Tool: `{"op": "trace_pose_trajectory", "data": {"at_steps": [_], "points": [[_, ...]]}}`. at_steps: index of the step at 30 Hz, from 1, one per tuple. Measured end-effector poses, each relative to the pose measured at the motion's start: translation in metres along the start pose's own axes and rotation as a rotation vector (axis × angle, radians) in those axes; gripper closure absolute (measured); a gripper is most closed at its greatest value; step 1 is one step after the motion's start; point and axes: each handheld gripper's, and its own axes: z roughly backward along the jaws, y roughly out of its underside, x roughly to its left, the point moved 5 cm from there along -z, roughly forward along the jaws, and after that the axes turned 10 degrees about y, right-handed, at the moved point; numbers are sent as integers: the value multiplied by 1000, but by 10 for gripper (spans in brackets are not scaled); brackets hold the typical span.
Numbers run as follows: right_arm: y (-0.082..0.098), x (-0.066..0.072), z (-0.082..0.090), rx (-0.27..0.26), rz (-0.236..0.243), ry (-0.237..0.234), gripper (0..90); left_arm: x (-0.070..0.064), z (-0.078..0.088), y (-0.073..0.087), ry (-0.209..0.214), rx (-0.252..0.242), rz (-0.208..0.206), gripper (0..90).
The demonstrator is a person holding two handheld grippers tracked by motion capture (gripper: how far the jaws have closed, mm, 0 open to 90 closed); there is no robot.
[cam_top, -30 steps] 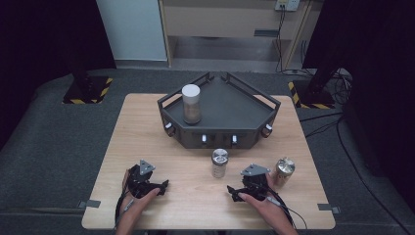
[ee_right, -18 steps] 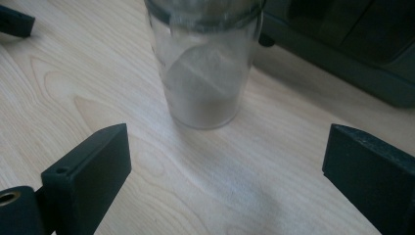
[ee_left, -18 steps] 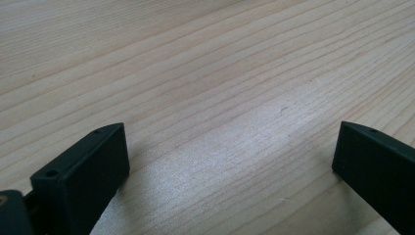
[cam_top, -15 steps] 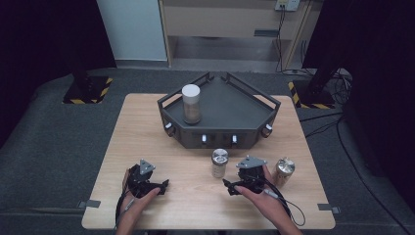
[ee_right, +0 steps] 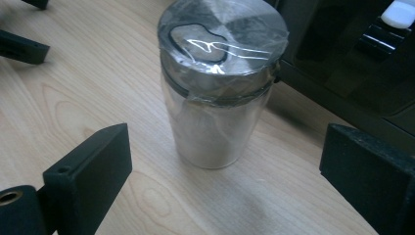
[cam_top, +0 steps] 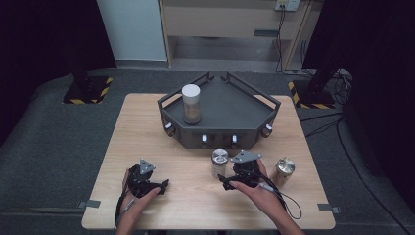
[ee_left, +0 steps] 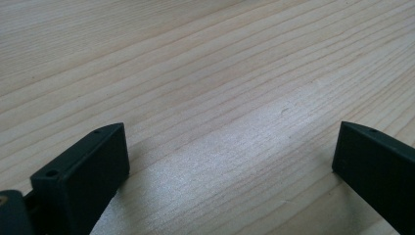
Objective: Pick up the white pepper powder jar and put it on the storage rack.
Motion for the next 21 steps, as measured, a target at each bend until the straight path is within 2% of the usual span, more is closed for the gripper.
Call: {"op": "trace_pose_trajectory", "data": {"at_steps": [21], "points": [[-5, 1, -19, 18, -9, -6, 56, 0, 0, 0, 1, 0, 0, 0]]}}
